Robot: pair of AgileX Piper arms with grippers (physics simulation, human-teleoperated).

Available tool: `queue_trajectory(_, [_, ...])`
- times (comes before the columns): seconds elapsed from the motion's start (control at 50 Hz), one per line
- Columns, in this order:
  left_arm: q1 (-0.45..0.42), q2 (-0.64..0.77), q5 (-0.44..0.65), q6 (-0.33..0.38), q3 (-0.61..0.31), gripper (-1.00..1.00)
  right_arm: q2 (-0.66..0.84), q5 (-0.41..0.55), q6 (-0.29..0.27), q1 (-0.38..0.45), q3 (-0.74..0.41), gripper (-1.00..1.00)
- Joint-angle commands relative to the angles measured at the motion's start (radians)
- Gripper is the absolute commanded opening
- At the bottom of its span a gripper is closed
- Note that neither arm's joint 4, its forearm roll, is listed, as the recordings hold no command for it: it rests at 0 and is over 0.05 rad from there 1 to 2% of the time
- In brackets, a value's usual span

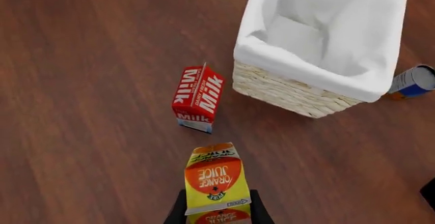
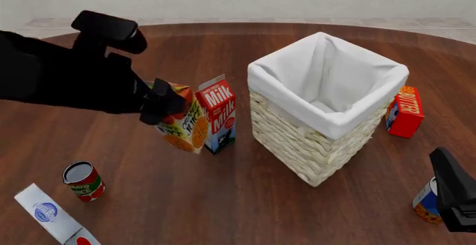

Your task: Pick up the orange juice, and put it in the basket.

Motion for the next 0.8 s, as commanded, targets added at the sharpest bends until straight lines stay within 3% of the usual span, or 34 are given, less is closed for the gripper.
queue_trajectory(0.02, [-0.056,-0.03,0.059,-0.018,-0.138,-1.0,0.0,-0.001,0.001,-0.001,0.0,1.0])
queue_trajectory(0.36, [-0.112,-0.009,0.117,-0.106,-0.411,-1.0,0.0,0.001,0.0,-0.002,-0.003,1.0])
queue_trajectory(0.8, [-0.168,0.092,0.031,-0.153,-0.506,-1.0,0.0,0.001,0.008,-0.011,-0.005,1.0])
